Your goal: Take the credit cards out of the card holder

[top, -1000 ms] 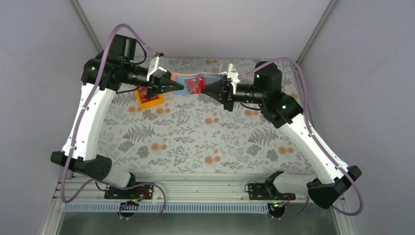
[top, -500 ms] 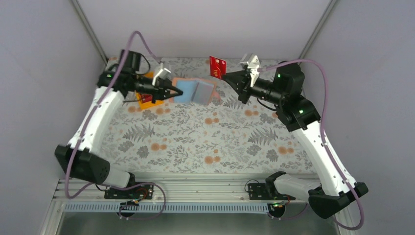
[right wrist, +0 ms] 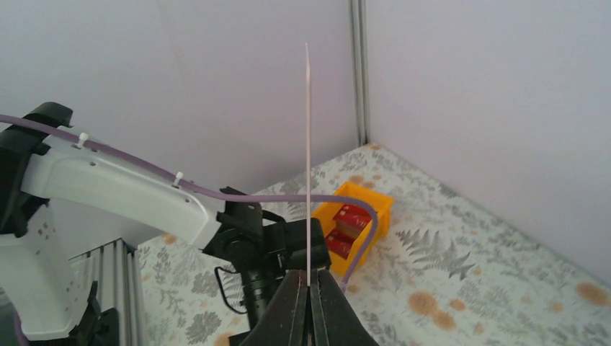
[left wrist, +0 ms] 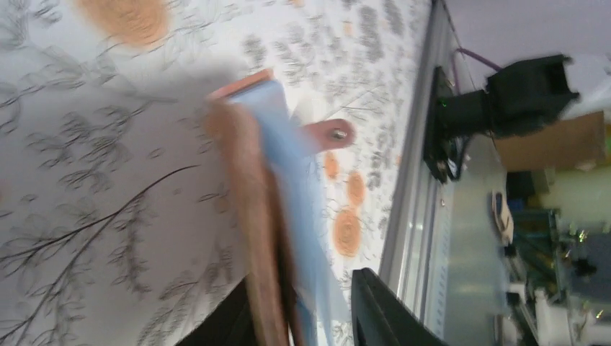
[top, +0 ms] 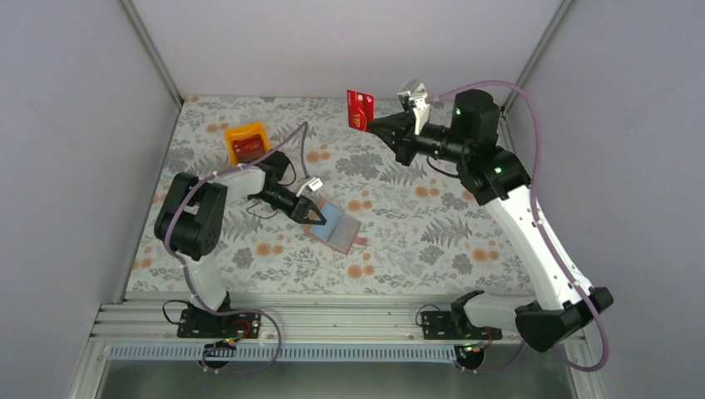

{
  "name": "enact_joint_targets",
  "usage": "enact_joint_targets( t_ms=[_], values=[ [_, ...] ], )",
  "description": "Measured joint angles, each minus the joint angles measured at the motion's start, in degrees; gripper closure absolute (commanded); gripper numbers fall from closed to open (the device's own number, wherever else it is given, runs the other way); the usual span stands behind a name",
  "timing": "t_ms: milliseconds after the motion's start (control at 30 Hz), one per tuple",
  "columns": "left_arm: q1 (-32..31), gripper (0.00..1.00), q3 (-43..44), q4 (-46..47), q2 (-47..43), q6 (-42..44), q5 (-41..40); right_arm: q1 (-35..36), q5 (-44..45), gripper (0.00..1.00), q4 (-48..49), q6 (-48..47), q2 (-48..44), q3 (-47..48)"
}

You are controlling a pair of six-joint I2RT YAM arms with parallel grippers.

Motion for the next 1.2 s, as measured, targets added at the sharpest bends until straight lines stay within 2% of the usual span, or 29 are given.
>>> enact_joint_targets(
  t_ms=[200,300,433,567,733,833,933,1033,1200],
  values=[
    [3.19,0.24,0.76,1.64,5.95,-2.14,-7.48,0.0,-1.66,0.96,-1.33,1.27,2.25,-0.61],
    [5.18,0.17,0.98,1.97,4.9,-2.23,-11.17,0.0,-2.38,0.96,-1.46,1.64,2.25,-0.68],
    [7.28,0.13,1.22,0.55,0.48,-1.05,-13.97,0.0,-2.4,0.96,-1.73,2.34,2.73,-0.63],
    [8.66,0.08,5.64,-6.05,-6.71,3.54,-14.95,0.02,-1.46,0.96,-3.78,3.45,5.99,0.48],
    [9.31,0.01,24.48,-16.61,-14.58,11.5,-17.4,0.59,-0.52,0.96,-6.78,5.42,12.22,3.23],
    [9.18,0.0,38.27,-19.04,-17.57,14.69,-21.55,1.57,-1.64,0.96,-7.63,6.45,13.73,3.56],
    [8.26,0.0,46.82,-19.32,-21.81,19.17,-27.93,3.1,-4.22,0.96,-8.11,7.23,14.32,4.17],
    [5.75,0.0,47.71,-18.23,-27.39,26.16,-34.36,4.66,-6.91,0.96,-8.66,7.74,14.88,5.81],
    [1.46,0.0,40.92,-11.63,-37.07,42.97,-42.18,6.64,-9.9,0.96,-8.98,8.35,15.08,8.2]
  ],
)
